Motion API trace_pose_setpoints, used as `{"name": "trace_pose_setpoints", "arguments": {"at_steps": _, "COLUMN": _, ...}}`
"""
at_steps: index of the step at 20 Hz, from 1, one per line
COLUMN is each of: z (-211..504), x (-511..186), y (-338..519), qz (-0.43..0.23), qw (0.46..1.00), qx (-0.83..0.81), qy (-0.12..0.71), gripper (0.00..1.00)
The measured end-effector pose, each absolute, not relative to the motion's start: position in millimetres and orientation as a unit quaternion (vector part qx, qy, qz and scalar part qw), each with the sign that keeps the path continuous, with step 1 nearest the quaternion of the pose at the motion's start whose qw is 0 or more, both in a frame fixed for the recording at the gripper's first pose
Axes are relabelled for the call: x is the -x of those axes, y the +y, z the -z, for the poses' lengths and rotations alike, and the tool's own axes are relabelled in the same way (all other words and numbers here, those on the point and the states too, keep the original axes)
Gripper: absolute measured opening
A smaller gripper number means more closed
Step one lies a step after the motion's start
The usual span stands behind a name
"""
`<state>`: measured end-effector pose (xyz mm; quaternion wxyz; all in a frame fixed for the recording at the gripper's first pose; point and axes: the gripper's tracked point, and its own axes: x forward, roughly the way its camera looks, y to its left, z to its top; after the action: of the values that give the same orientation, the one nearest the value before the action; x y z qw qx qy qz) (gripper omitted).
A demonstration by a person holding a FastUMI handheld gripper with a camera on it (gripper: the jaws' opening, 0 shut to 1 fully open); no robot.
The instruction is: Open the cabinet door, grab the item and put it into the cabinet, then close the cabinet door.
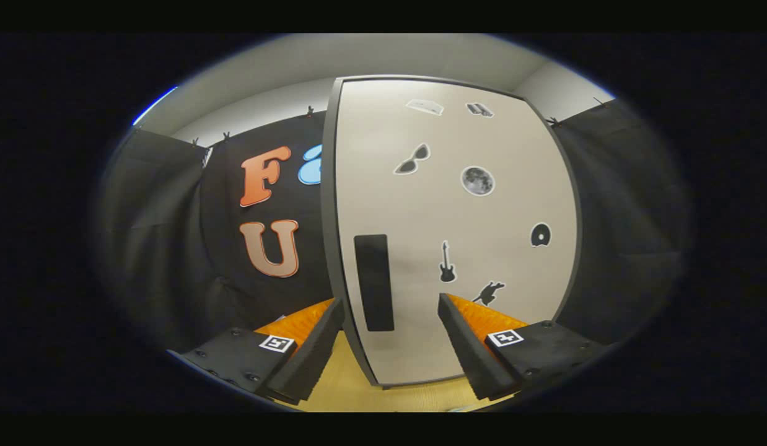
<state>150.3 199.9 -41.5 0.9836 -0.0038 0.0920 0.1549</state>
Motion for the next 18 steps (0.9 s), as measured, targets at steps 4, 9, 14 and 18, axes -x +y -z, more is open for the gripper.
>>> {"name": "trace_pose_setpoints", "arguments": {"at_steps": 4, "z": 55, "x": -185, "y": 212, "qz": -0.158, "qw": 0.980, "qx": -0.011, "qy": 0.122, "gripper": 0.84}}
{"name": "trace_pose_setpoints", "arguments": {"at_steps": 9, "z": 58, "x": -194, "y": 214, "qz": -0.164, "qw": 0.978, "qx": -0.014, "qy": 0.130, "gripper": 0.68}}
{"name": "trace_pose_setpoints", "arguments": {"at_steps": 14, "z": 60, "x": -187, "y": 222, "qz": -0.174, "qw": 0.977, "qx": 0.000, "qy": 0.126, "gripper": 0.39}}
{"name": "trace_pose_setpoints", "arguments": {"at_steps": 18, "z": 59, "x": -180, "y": 218, "qz": -0.170, "qw": 0.978, "qx": 0.000, "qy": 0.123, "gripper": 0.27}}
